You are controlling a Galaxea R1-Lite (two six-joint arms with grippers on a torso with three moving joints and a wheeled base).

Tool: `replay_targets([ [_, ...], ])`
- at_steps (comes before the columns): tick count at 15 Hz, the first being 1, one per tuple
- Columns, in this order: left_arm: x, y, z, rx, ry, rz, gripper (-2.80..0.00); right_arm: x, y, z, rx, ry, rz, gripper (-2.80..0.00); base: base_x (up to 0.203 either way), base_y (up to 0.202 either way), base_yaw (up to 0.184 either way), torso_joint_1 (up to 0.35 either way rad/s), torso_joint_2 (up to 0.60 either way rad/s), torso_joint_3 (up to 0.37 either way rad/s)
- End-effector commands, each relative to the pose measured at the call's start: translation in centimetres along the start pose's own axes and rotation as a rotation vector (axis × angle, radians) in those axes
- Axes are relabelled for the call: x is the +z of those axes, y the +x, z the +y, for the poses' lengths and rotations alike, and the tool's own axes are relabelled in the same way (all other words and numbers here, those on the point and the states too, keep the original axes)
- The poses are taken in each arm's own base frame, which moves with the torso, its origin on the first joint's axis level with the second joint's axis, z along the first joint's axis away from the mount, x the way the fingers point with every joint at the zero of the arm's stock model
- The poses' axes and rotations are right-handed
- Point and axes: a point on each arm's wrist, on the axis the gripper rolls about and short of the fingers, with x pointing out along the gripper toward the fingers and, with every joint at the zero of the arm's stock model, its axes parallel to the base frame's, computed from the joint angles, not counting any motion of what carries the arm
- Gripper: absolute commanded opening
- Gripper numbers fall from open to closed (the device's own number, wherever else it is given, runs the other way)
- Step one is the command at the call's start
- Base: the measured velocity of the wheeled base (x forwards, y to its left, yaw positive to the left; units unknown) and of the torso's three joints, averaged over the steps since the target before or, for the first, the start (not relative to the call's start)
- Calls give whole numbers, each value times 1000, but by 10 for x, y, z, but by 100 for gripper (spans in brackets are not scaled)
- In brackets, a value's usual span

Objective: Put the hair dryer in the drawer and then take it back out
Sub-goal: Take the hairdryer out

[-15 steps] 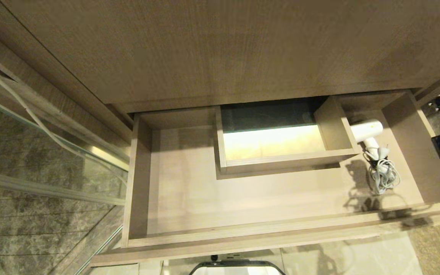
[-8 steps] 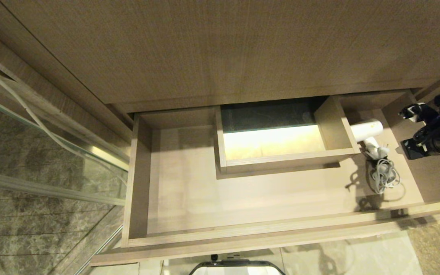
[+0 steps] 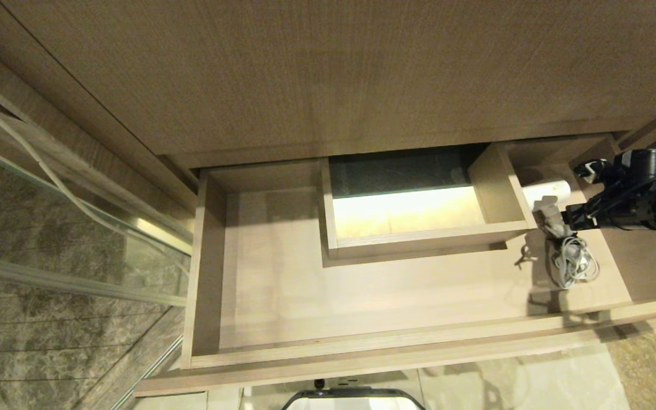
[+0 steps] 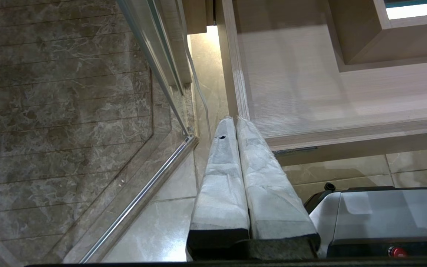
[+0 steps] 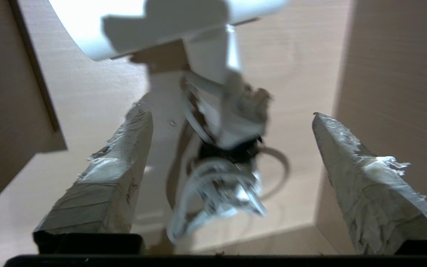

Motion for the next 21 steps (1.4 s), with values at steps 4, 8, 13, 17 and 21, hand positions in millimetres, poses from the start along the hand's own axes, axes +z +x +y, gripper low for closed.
replay_targets([
  [4, 0, 0, 0, 0, -1, 0, -280, -12, 37, 5, 79, 4, -18, 0, 0, 0, 0, 0, 0, 0],
  [8, 0, 0, 0, 0, -1, -1, -280, -16, 50, 7, 128, 6, -36, 0, 0, 0, 0, 0, 0, 0],
  [13, 0, 0, 0, 0, -1, 1, -280, -22, 63, 7, 130, 8, -29, -280, 0, 0, 0, 0, 0, 0],
  [17, 0, 0, 0, 0, -1, 0, -280, -23, 67, 4, 121, -1, -31, -280, 0, 0, 0, 0, 0, 0],
  [21, 0, 0, 0, 0, -1, 1, -280, -16, 62, 2, 111, -4, -62, -280, 0, 0, 0, 0, 0, 0],
])
